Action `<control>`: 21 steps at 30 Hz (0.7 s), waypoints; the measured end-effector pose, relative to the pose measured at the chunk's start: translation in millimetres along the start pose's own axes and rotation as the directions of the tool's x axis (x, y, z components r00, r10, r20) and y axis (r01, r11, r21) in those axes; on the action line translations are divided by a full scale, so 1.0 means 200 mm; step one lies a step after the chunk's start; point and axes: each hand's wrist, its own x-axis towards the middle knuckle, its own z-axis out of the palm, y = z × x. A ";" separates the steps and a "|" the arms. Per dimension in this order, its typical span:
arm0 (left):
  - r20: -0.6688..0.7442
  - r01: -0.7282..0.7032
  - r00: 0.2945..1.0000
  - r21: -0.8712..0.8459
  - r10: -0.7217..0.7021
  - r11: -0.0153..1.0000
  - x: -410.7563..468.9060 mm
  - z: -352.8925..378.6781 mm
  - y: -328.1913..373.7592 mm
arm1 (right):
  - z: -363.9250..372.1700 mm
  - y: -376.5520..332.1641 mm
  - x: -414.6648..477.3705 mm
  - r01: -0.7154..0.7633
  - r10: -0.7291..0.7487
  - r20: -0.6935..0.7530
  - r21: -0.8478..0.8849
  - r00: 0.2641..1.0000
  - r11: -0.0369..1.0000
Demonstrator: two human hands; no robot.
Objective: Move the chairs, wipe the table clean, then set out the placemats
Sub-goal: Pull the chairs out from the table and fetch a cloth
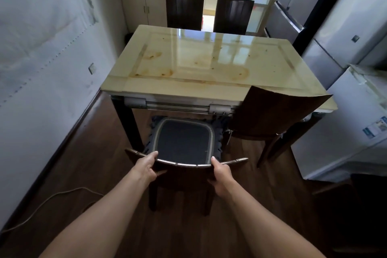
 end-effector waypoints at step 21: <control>-0.084 0.016 0.996 0.017 -0.015 1.000 0.38 0.21 0.46 | 0.33 -0.36 0.34 0.008 -0.008 -0.011 0.058 1.000 0.998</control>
